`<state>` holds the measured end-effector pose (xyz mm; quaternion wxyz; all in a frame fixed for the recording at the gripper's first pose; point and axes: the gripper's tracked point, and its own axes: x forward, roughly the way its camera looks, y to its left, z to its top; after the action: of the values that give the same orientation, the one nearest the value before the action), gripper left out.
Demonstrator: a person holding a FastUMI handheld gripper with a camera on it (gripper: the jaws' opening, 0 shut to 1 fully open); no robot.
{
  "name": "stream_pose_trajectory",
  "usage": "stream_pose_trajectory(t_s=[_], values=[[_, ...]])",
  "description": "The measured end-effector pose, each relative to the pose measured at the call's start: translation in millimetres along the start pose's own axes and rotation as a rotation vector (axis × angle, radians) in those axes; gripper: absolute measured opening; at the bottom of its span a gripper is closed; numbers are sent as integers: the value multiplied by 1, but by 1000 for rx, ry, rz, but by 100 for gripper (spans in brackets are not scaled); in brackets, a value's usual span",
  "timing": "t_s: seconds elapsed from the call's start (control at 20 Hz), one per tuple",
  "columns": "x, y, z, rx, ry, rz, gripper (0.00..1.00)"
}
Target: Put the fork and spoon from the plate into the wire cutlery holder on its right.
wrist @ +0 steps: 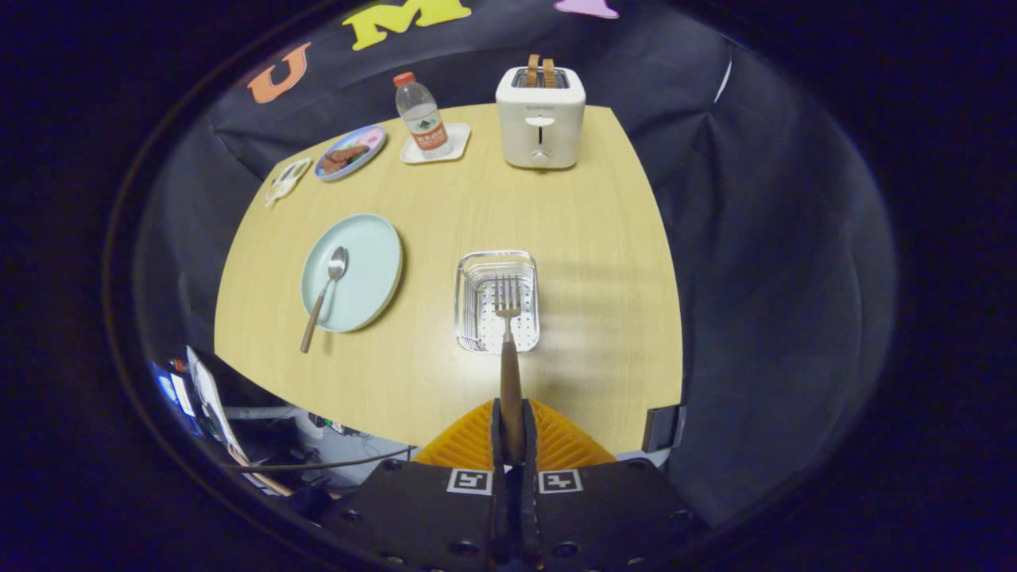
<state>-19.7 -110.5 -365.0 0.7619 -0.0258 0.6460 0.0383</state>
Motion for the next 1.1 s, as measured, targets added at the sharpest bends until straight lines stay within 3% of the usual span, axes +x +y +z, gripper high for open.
stream_pose_trajectory(t_s=[0.5,0.75,0.95,1.0,1.1], values=[[5,4,25,26,-47,2,16],[-2,18,41,19,-159,1,42],[-17,25,70,-5,-312,-77,51],[-20,35,77,-6,-339,-64,51],[-25,59,82,-4,-370,-24,67]])
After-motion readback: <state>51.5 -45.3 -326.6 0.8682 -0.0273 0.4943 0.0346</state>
